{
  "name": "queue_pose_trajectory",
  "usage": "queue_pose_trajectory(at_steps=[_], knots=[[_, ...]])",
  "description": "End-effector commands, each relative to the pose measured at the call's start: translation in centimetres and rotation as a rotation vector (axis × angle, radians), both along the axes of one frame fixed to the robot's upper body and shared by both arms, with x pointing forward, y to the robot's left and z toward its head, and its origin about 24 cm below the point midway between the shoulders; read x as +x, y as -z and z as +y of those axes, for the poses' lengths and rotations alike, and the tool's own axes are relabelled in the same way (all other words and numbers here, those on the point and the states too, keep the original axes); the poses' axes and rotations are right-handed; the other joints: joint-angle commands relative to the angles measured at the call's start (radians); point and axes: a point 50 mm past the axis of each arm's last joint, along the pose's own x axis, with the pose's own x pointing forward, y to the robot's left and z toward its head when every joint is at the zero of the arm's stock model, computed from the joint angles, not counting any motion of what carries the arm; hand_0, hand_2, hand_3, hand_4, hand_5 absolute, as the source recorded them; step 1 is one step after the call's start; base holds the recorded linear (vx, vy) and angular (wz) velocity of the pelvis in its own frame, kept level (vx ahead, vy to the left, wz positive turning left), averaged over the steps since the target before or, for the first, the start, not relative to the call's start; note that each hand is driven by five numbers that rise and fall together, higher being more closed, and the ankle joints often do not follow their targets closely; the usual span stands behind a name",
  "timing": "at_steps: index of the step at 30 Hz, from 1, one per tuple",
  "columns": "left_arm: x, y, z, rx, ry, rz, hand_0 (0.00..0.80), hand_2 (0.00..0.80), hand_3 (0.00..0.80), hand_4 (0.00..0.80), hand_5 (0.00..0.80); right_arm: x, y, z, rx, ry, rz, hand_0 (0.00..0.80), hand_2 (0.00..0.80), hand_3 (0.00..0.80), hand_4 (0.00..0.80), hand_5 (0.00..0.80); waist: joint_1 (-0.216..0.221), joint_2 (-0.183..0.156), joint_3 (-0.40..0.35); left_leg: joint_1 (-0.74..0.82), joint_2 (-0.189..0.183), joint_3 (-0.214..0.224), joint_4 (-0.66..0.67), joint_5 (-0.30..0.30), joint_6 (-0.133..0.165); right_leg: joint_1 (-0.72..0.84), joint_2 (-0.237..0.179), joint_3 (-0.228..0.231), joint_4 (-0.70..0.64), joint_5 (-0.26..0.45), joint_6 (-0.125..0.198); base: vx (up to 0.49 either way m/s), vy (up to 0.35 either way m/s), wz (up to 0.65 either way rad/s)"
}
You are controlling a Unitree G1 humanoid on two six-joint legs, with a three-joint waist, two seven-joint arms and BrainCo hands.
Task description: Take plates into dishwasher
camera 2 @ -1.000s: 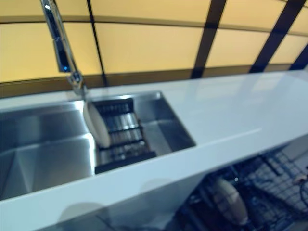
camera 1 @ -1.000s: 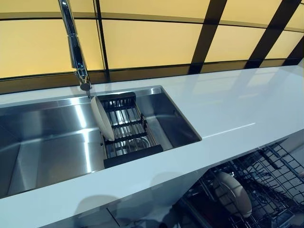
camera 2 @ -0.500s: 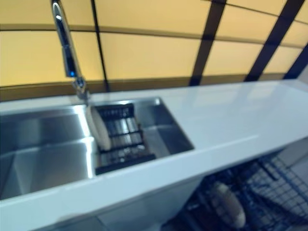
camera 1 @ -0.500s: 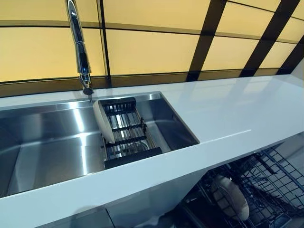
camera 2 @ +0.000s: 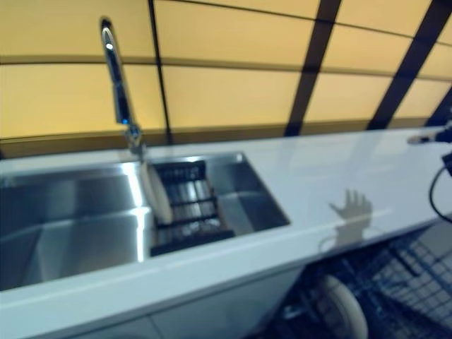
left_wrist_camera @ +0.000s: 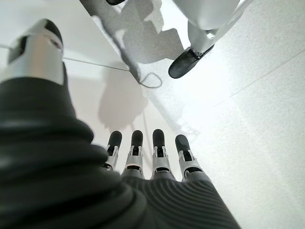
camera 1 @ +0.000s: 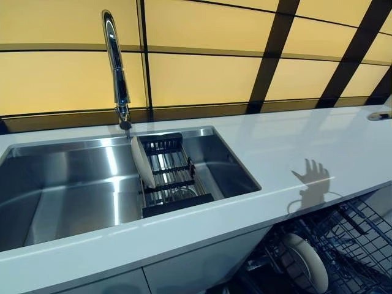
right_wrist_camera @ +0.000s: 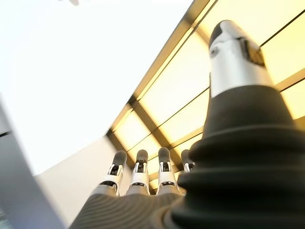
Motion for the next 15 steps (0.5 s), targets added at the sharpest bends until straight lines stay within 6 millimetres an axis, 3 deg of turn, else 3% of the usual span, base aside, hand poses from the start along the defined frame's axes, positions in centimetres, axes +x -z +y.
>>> queue_pose_trajectory(at_steps=[1, 7, 8, 15], knots=[[1.2, -0.7, 1.2, 0.036, 0.017, -0.006, 0.000, 0.000, 0.000, 0.000, 0.000, 0.3, -5.1, 2.4, -0.039, -0.066, -0.169, 0.000, 0.000, 0.000, 0.000, 0.000, 0.035, -0.018, 0.034, -0.013, -0.039, -0.111, 0.003, -0.033, 0.056, 0.042, -0.017, -0.082, 0.002, -0.032, 0.055, -0.010, -0.005, 0.05], [1.4, -0.8, 1.0, 0.029, 0.042, -0.007, 0.000, 0.000, 0.000, 0.000, 0.000, 2.3, -6.2, 6.6, -0.142, -0.252, -0.148, 0.000, 0.000, 0.000, 0.000, 0.000, 0.065, -0.018, 0.037, -0.013, -0.043, -0.127, 0.003, -0.030, 0.055, 0.052, -0.023, -0.102, 0.002, -0.034, 0.054, -0.011, -0.004, 0.10], [1.6, -0.9, 1.0, 0.029, 0.048, -0.010, 0.000, 0.000, 0.000, 0.000, 0.000, 2.8, -6.8, 8.6, -0.219, -0.325, -0.153, 0.000, 0.000, 0.000, 0.000, 0.000, 0.073, -0.018, 0.037, -0.013, -0.043, -0.131, 0.003, -0.028, 0.054, 0.055, -0.025, -0.109, 0.002, -0.034, 0.054, -0.003, -0.008, 0.12], [1.8, -0.9, 0.7, 0.025, 0.055, -0.016, 0.000, 0.000, 0.000, 0.000, 0.000, 2.9, -8.9, 15.5, -0.668, -0.505, -0.247, 0.000, 0.000, 0.000, 0.000, 0.000, 0.105, -0.023, 0.031, -0.020, -0.046, -0.148, 0.003, -0.025, 0.056, 0.066, -0.029, -0.137, 0.002, -0.038, 0.059, -0.007, -0.007, 0.10]])
